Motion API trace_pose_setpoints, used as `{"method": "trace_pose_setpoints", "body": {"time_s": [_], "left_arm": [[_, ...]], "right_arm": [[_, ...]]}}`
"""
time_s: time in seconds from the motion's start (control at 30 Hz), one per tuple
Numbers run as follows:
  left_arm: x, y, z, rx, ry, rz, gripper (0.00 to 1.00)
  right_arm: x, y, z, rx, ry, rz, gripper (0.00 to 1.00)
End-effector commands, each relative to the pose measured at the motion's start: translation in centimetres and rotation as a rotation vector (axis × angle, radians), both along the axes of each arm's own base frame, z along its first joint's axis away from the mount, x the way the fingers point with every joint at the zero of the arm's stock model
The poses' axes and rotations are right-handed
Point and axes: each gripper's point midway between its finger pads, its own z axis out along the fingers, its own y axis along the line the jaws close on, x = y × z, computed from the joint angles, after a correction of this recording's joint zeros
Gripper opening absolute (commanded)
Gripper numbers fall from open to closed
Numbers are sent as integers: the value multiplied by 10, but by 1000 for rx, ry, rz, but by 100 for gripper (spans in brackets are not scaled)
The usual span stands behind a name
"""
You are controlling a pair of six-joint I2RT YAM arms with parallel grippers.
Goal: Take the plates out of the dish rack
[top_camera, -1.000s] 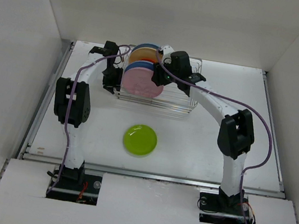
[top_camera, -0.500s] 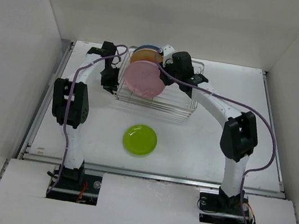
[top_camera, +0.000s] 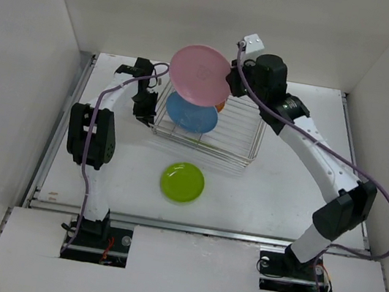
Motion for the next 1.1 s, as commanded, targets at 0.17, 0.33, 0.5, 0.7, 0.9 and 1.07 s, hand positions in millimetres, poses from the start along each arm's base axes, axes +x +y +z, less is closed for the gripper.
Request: {"method": "trace_pose_setpoints", "body": {"time_s": [0.17,0.33,0.5,0.7,0.9,1.07], "left_arm": [[3,-13,24,-78,-49,24,0],[14,-21,25,-203,-49,109,0],[33,-11,34,-308,-114,291,0],[35,-15,28,-339,-103,341,0],[28,-25,8,-292,-26,271,0],[31,-26,8,-273,-19,242,0]], "right_arm": [[2,-43,47,286,-7,-208,0],[-8,-113,32,479,149,-372,0],[-29,-194,-35,594,322,-540,0],[-52,-239,-108,752,492,-649,0],[-75,-268,-161,869,568,-803,0],[-97,-297,-197,949,589,-946,0]]}}
